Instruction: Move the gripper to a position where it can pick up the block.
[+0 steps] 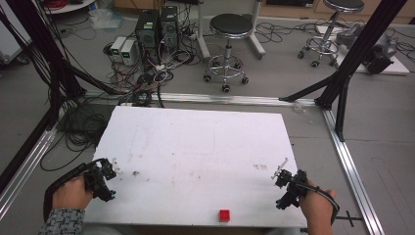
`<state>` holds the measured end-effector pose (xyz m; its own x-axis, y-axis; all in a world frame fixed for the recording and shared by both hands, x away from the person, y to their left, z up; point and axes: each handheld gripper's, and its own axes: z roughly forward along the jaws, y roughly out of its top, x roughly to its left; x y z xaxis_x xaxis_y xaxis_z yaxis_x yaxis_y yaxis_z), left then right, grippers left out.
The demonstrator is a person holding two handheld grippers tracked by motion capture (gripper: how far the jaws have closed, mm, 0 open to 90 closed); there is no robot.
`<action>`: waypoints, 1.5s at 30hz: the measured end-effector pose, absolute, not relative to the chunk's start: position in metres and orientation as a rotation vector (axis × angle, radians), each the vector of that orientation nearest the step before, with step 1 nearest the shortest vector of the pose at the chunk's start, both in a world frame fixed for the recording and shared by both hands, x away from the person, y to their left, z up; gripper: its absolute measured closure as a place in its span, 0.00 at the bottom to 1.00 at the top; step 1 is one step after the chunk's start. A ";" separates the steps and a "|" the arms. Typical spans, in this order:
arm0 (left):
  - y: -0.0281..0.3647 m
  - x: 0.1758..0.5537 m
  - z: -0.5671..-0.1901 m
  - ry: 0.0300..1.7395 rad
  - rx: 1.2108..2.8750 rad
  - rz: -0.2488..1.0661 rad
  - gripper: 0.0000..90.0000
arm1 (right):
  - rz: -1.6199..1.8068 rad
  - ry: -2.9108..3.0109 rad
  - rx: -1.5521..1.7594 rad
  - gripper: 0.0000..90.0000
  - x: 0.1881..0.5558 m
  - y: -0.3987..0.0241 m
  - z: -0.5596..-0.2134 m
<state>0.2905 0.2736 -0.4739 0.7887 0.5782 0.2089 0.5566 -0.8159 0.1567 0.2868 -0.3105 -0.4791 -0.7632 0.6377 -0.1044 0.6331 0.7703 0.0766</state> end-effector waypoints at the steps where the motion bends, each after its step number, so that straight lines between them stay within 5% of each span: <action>1: 0.273 0.291 -0.474 0.917 2.889 0.373 0.25 | 0.059 2.836 1.019 0.06 0.287 -0.310 -0.479; 45: 0.272 0.289 -0.470 0.894 2.867 0.380 0.25 | 0.087 2.971 0.210 0.06 0.272 -0.227 -0.467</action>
